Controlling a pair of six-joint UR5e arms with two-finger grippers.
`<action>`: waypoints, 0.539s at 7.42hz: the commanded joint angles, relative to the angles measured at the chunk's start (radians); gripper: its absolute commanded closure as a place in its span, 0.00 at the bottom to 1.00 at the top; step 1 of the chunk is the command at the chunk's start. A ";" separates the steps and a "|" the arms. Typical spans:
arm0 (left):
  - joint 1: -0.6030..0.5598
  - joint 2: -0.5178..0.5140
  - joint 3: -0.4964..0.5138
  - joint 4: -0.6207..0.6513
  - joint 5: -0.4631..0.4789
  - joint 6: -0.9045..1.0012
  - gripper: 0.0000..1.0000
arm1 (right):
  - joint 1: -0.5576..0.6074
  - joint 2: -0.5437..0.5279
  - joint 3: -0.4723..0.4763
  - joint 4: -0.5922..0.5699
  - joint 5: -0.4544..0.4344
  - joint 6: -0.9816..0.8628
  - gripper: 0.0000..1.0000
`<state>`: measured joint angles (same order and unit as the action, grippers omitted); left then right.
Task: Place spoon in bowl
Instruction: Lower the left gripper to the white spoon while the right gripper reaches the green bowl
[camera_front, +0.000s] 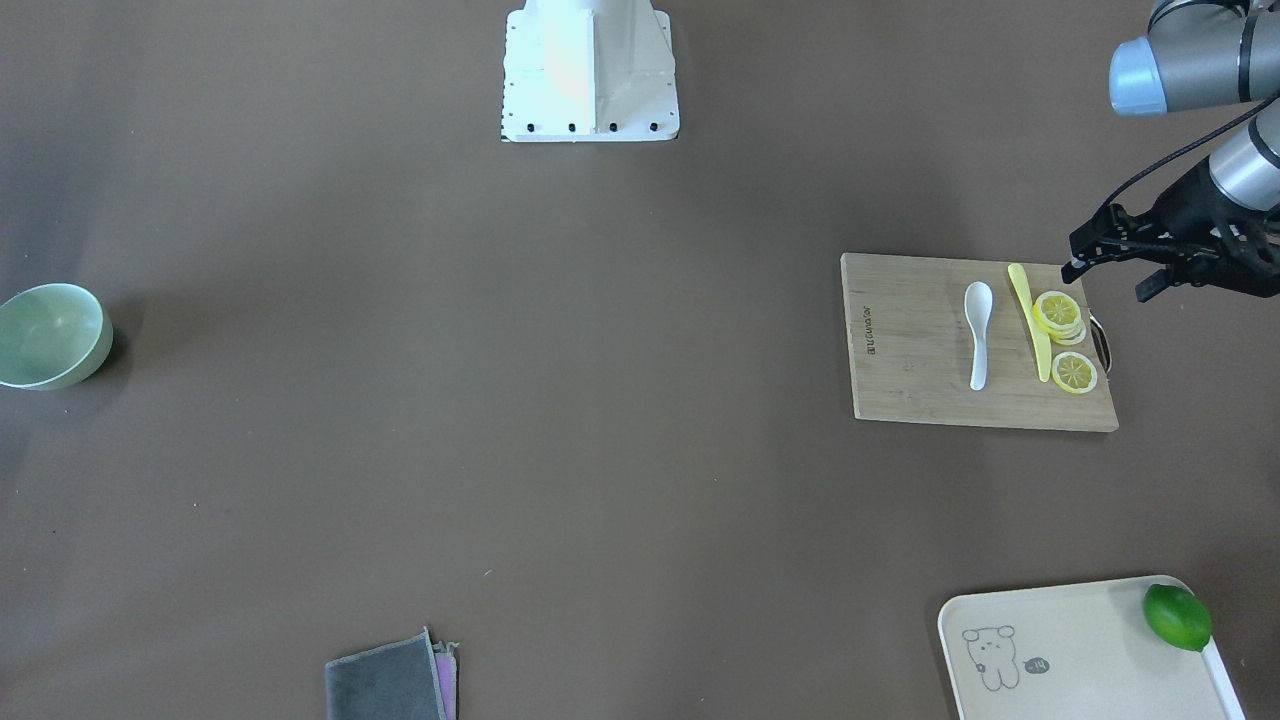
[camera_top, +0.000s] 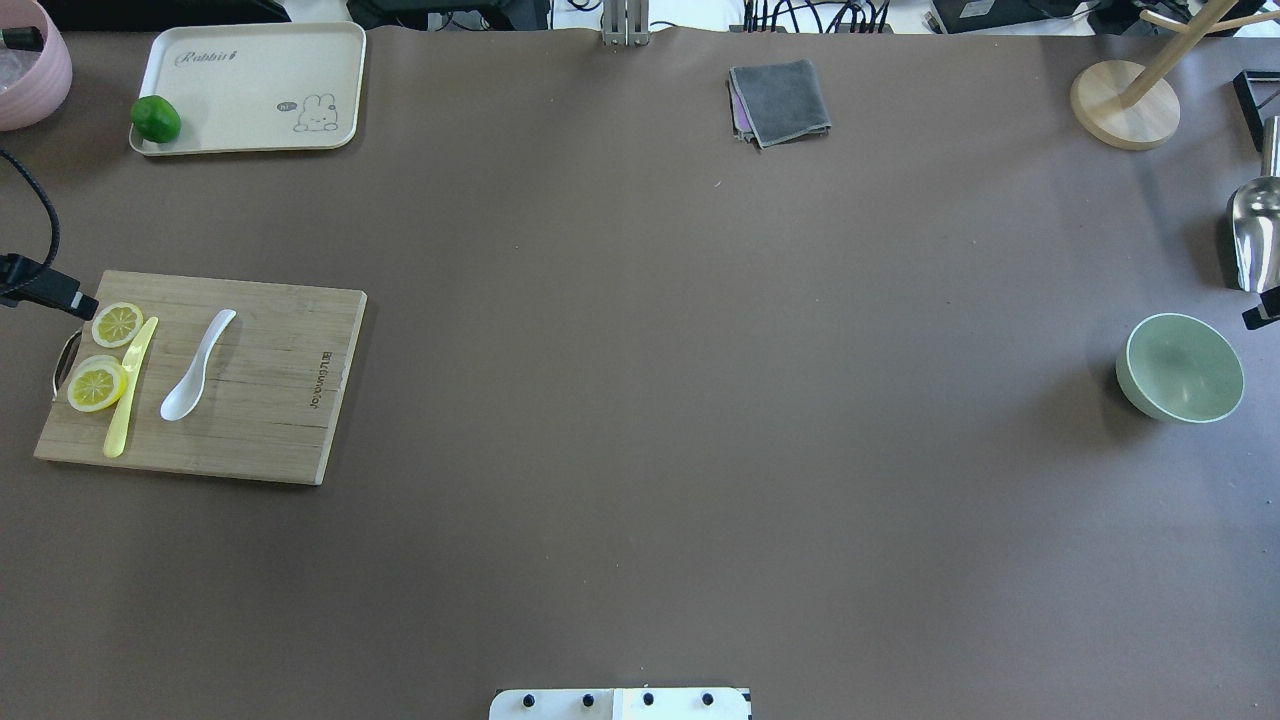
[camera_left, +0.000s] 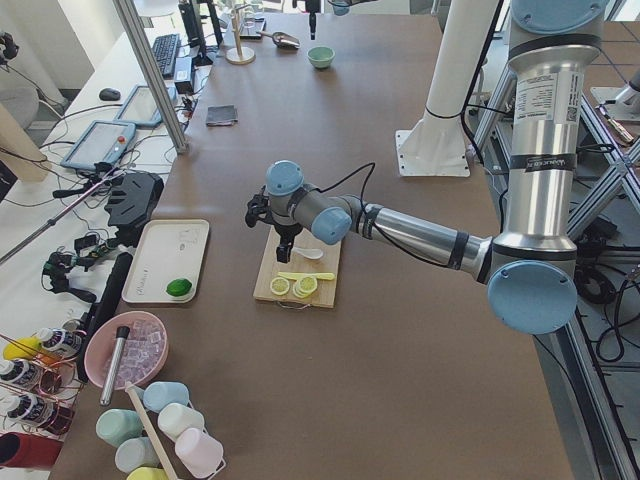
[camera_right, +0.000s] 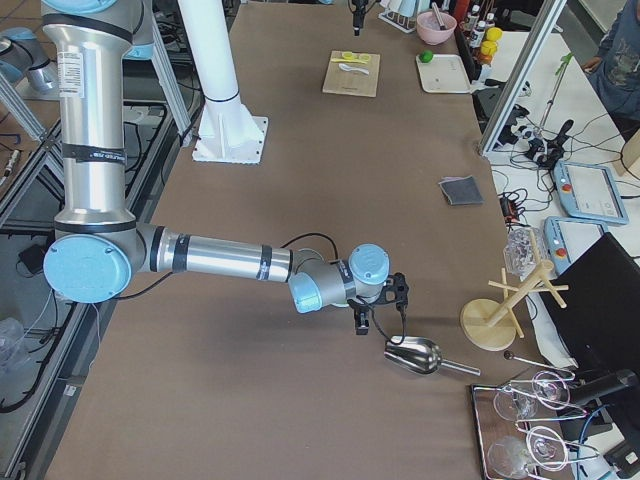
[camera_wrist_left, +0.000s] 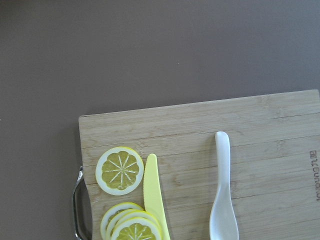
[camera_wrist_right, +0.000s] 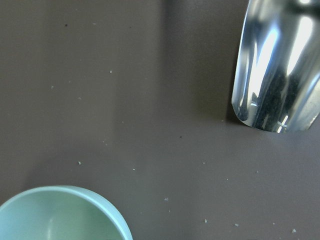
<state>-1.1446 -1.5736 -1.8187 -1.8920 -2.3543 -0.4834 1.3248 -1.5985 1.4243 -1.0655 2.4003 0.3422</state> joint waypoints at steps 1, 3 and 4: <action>0.011 -0.017 0.001 -0.001 0.001 -0.027 0.02 | -0.032 -0.001 -0.025 0.056 0.003 0.026 0.10; 0.011 -0.019 0.004 -0.001 0.003 -0.027 0.02 | -0.073 -0.009 -0.030 0.106 0.000 0.020 0.11; 0.011 -0.020 0.004 -0.001 0.001 -0.027 0.02 | -0.091 -0.017 -0.028 0.143 0.003 0.024 0.18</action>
<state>-1.1339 -1.5922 -1.8155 -1.8929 -2.3525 -0.5106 1.2588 -1.6070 1.3980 -0.9665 2.4027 0.3645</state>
